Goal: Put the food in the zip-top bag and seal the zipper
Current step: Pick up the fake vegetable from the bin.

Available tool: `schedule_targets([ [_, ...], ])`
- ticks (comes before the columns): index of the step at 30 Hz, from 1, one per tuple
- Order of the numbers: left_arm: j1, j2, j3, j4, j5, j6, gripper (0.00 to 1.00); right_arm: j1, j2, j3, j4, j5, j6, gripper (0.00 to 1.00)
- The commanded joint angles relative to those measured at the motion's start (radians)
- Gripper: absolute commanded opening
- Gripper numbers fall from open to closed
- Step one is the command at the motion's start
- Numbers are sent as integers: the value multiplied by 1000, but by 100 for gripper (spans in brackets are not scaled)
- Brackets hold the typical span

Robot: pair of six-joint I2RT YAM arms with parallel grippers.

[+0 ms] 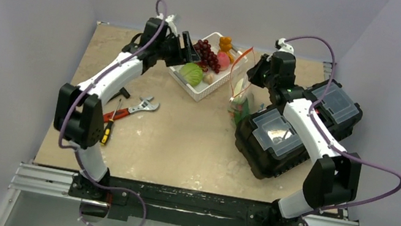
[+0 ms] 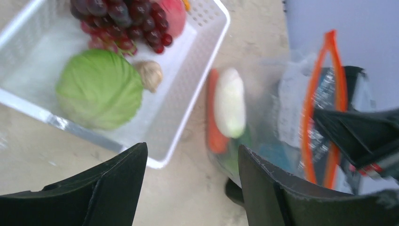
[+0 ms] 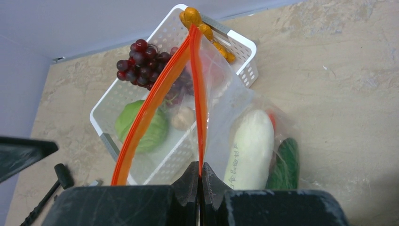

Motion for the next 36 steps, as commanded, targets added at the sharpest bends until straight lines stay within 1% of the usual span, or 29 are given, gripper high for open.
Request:
schedule_targets([
  [1, -21, 159, 248, -170, -155, 285, 69, -6, -19, 41, 47, -56, 2, 0],
  [2, -37, 196, 296, -210, -236, 338, 69, -5, -20, 39, 50, -63, 2, 0],
  [4, -66, 256, 378, -275, -344, 439, 69, -5, -20, 38, 50, -65, 2, 0],
  [7, -112, 337, 473, -330, -519, 578, 71, -5, -15, 38, 51, -69, 1, 0],
  [9, -135, 397, 542, -385, -611, 641, 73, -6, -15, 35, 55, -81, 1, 0],
  [11, -146, 458, 627, -456, -665, 662, 74, -6, -13, 34, 59, -87, 0, 0],
  [14, -147, 530, 726, -540, -673, 628, 77, -5, -13, 34, 59, -87, -2, 0],
  [16, -147, 563, 762, -578, -633, 607, 78, -6, -12, 32, 62, -93, -3, 0],
  [19, -147, 577, 759, -574, -549, 571, 82, -5, -9, 29, 66, -100, -3, 0],
  [21, -147, 589, 760, -568, -516, 553, 87, -5, -7, 30, 69, -104, -4, 0],
  [26, -147, 631, 799, -585, -509, 540, 93, -5, -7, 25, 75, -112, -4, 0],
  [27, -147, 636, 801, -583, -510, 538, 98, -5, -7, 25, 76, -113, -5, 0],
  [28, -149, 642, 802, -584, -511, 538, 100, -5, -5, 25, 76, -114, -6, 0],
  [33, -154, 657, 811, -583, -549, 535, 100, -5, -4, 22, 82, -120, -6, 0],
  [36, -152, 630, 779, -513, -546, 524, 100, -5, -4, 23, 82, -122, -7, 0],
])
